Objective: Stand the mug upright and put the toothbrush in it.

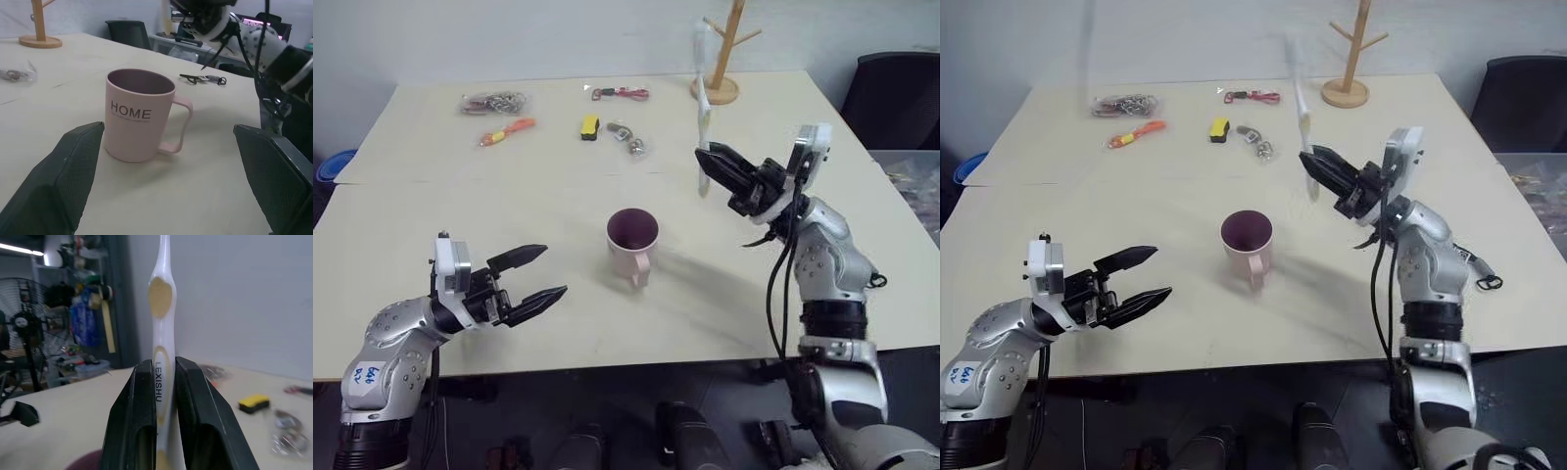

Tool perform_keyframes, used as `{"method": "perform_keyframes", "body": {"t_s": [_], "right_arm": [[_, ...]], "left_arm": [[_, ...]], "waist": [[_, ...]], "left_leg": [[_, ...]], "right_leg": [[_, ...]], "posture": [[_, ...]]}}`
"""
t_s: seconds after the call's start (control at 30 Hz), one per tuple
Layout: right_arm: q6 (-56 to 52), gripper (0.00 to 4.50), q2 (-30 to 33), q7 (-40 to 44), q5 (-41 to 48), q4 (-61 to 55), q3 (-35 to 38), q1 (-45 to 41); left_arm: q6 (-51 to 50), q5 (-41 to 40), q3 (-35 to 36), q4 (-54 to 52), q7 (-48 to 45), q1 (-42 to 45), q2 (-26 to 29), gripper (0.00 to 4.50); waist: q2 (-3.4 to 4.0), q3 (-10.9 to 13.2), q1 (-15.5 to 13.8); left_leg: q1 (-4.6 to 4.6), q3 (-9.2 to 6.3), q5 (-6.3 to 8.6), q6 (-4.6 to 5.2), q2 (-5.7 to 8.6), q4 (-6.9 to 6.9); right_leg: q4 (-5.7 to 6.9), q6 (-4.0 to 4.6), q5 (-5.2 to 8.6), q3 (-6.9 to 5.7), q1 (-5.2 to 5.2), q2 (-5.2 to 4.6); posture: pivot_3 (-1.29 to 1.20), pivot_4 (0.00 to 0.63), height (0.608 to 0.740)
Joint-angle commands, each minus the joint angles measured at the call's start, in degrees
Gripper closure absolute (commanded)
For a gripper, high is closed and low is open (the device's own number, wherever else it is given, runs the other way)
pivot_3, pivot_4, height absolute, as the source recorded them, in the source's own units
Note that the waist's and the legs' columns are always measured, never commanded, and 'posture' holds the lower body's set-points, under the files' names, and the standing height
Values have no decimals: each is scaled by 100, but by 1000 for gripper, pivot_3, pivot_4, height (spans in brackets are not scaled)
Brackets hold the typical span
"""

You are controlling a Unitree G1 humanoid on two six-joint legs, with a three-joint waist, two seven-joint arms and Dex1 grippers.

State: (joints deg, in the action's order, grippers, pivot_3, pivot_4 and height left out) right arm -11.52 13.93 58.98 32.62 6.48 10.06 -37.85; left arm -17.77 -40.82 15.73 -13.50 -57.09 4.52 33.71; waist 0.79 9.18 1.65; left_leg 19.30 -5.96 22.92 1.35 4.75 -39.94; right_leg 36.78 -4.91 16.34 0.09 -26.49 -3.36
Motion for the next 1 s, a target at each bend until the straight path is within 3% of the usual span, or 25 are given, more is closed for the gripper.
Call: {"method": "perform_keyframes", "body": {"t_s": [0.03,0.2,0.5,0.63,0.83,1.0], "right_arm": [[774,4280,-509,-161,-432,-248,-612,258],[1347,4280,-838,-271,-731,367,-859,169],[1678,1444,-264,-80,-687,163,-655,362],[1440,142,925,357,-555,-61,-182,945],[1845,63,2795,2108,-564,108,194,2610],[2342,63,2833,2019,-601,393,368,3021]], "left_arm": [[-18,-124,-8,-113,35,166,-44,0],[-26,-78,-40,-110,59,182,-81,0],[282,365,99,151,154,141,100,0],[1085,1095,328,331,234,-273,293,0],[2215,2013,650,760,160,-1346,608,0],[2343,1994,656,726,284,-1506,584,0]], "waist": [[0,0,0],[0,0,-3],[0,0,-3],[0,0,-35],[-1,0,-89],[-3,1,-114]], "left_leg": [[0,0,0,0,1,-2],[-2,-2,0,0,10,-4],[-3,-4,0,0,11,-3],[-3,-5,0,1,14,-2],[-2,2,4,7,7,11],[-6,26,2,8,-3,5]], "right_leg": [[3,0,0,0,0,0],[10,0,0,-1,-2,-6],[8,1,1,-4,-1,-7],[5,1,1,-5,2,-11],[-45,1,1,1,9,-10],[-66,-14,-8,15,21,-4]], "posture": [[0,150,740],[0,150,740],[0,150,740],[0,150,740],[0,150,740],[0,150,740]]}}
